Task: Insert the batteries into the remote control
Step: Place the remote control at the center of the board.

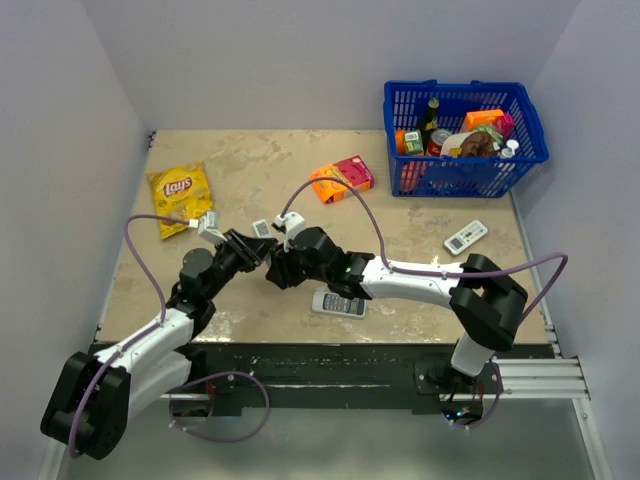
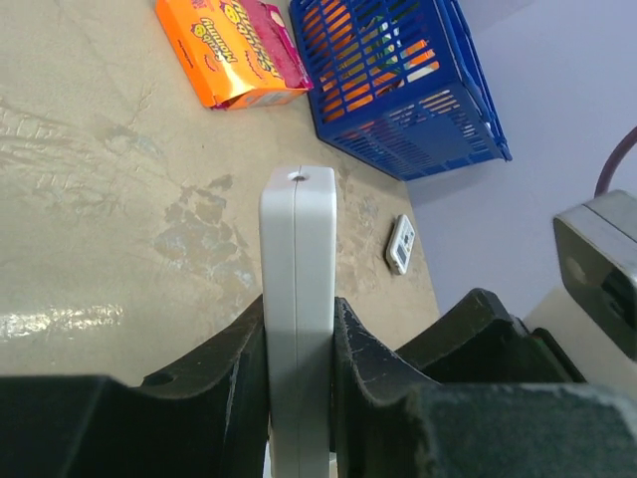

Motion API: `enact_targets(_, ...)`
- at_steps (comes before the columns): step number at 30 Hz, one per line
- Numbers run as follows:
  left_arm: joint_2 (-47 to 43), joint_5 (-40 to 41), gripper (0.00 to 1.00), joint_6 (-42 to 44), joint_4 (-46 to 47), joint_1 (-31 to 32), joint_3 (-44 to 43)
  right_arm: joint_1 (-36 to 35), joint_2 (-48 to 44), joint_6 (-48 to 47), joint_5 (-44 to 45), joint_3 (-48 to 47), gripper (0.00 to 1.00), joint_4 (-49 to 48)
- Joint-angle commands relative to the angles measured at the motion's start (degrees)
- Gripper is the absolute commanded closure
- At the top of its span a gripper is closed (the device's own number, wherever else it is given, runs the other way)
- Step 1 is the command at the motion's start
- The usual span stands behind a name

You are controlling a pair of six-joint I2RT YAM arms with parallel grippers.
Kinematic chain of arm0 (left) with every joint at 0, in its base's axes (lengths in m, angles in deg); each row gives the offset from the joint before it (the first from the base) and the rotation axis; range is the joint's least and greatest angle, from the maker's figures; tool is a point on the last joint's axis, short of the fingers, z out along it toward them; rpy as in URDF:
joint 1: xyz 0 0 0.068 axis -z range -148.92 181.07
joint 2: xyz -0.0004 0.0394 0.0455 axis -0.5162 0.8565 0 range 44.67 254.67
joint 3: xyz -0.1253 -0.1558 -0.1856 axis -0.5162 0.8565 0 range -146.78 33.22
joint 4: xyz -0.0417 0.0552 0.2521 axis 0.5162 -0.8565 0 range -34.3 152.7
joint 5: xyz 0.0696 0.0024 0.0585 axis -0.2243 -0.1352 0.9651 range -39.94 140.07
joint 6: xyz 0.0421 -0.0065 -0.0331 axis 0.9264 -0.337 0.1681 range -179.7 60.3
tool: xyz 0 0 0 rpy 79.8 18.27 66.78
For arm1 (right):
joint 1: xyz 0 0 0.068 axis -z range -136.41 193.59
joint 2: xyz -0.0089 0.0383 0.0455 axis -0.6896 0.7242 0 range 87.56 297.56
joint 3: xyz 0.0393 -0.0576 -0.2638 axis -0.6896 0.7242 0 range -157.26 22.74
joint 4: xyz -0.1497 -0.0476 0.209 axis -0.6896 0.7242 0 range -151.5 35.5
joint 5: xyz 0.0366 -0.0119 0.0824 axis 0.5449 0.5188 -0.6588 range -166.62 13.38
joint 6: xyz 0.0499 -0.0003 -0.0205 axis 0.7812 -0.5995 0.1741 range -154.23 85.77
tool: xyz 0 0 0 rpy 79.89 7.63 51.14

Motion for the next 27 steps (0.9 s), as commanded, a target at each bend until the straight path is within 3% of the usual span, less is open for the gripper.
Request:
enact_targets(1, -2.33, 3.52, 0.9, 3.24, 2.18, 0.41, 0.86, -0.2, -1.78, 0.12, 6.11, -2.44, 0.88, -0.04)
enact_targets(3, -4.52, 4.5, 0.75, 4.82, -0.53, 0.41, 0.95, -0.11, -1.96, -1.55, 7.6, -2.7, 0.97, 2.42)
enact_targets(4, -5.49, 6.5, 0.58, 5.61, -2.29, 0.32, 0.69, -0.02, -1.79, -2.34, 8.57, -3.14, 1.0, 3.47)
enact_targets(5, -7.85, 7.83, 0.48, 7.36, -4.66, 0.32, -0.62, 0.33, -1.7, -3.31, 9.19, -3.32, 1.0, 5.66)
enact_targets(6, -9.27, 9.23, 0.29, 8.42, -10.33, 0.32, -1.5, 0.85, -0.83, -5.14, 9.54, -3.76, 1.0, 7.25)
enact_targets(9, -14.72, 15.38, 0.0, 12.64, -22.81, 0.32, -6.24, 4.1, 0.32, -7.35, 9.37, -4.82, 1.0, 12.09)
enact_targets(15, -24.3, 23.39, 0.0, 21.17, -43.92, 0.32, -18.19, 11.84, 4.62, -9.82, 7.53, -5.08, 1.0, 16.93)
enact_targets(23, -36.41, 33.05, 0.0, 32.68, -59.25, 0.23, -30.24, 15.53, 13.14, -10.26, 3.4, -10.26, 0.94, 22.11)
enact_targets(26, -41.77, 35.87, 0.0, 33.83, -60.4, 0.23, -30.07, 15.97, 14.21, -9.65, 4.01, -10.79, 0.86, 22.82)
enact_targets(27, -43.02, 35.96, 0.0, 33.92, -61.01, 0.32, -29.99, 16.06, 14.12, -9.56, 4.18, -10.79, 0.75, 23.08)
